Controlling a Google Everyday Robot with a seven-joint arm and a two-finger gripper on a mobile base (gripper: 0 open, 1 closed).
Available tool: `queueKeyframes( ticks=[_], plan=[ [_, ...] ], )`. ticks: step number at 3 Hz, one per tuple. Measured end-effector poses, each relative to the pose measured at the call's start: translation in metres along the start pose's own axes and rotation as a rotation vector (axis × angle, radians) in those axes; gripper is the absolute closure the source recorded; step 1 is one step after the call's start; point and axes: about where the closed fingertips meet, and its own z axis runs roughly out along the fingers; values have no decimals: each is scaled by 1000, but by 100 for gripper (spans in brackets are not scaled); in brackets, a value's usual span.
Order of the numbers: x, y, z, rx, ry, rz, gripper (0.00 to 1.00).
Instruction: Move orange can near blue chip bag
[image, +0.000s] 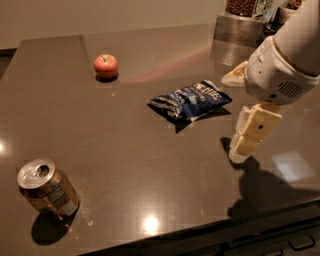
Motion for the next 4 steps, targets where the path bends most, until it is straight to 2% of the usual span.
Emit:
queueKeyframes(
  ticks=[1, 3, 4],
  plan=[
    [-21, 11, 17, -55, -83, -29, 0],
    [-68, 38, 37, -156, -303, -50, 0],
    [-85, 48, 39, -150, -378, -60, 0]
  ],
)
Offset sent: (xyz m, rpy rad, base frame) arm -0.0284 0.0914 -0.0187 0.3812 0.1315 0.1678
